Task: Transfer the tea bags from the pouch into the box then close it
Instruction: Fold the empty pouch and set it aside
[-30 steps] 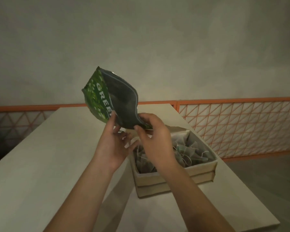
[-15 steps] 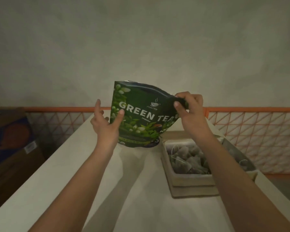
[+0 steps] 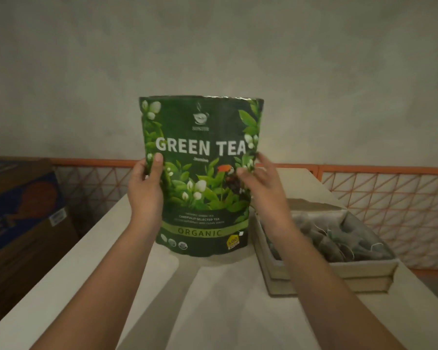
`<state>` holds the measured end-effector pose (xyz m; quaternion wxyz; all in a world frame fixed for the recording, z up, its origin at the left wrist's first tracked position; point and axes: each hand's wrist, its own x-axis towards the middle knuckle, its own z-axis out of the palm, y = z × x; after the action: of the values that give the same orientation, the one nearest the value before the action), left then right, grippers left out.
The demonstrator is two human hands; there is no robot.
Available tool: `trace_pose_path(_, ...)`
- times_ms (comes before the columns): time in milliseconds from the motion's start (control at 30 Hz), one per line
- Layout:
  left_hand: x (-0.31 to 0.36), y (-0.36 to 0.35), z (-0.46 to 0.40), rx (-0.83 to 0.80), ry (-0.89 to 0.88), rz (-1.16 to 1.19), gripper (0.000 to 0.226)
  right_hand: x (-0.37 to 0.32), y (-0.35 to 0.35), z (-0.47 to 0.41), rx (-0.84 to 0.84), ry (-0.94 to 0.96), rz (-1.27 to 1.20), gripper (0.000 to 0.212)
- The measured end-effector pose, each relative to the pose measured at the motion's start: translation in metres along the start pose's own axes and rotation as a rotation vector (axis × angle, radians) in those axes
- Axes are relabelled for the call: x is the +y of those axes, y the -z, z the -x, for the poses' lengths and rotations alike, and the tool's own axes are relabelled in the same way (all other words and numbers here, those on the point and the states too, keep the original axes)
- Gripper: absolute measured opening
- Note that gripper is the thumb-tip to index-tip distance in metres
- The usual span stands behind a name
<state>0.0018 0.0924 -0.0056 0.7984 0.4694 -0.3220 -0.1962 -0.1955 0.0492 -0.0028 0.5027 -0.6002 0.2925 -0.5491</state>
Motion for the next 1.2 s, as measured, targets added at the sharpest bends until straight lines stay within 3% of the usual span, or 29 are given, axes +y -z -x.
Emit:
trace_pose_path(100, 0.003, 0.007, -0.005, 0.052, 0.013, 0.017, 0.023, 0.031, -0.019, 0.020, -0.014, 0.022, 0.021, 0.030)
trace_pose_path(267, 0.000, 0.021, -0.017, 0.115, 0.085, 0.008, 0.015, 0.065, -0.036, 0.035, 0.073, -0.003, 0.174, 0.010)
trace_pose_path(433, -0.011, 0.038, -0.010, 0.025, 0.143, -0.147, 0.034, 0.069, -0.044, 0.027, 0.210, 0.068, 0.130, 0.015)
trace_pose_path(567, -0.032, 0.052, 0.010, -0.099, 0.103, -0.409, 0.038, 0.069, -0.045, 0.018, 0.305, 0.094, 0.107, 0.013)
trace_pose_path(700, -0.054, 0.066, 0.017, 0.020, 0.048, -0.465, 0.039, 0.083, -0.048, 0.018, 0.219, 0.041, 0.144, 0.018)
trace_pose_path(833, -0.063, 0.069, 0.017, 0.137, -0.020, -0.502, 0.035, 0.110, -0.056, 0.029, 0.179, -0.112, 0.266, 0.041)
trace_pose_path(1000, -0.075, 0.075, 0.022, 0.196, -0.027, -0.622, 0.045, 0.124, -0.058, 0.030, 0.291, -0.066, 0.293, 0.039)
trace_pose_path(1200, -0.089, 0.087, 0.021, 0.217, -0.037, -0.770, 0.047, 0.130, -0.058, 0.031, 0.308, -0.008, 0.291, 0.040)
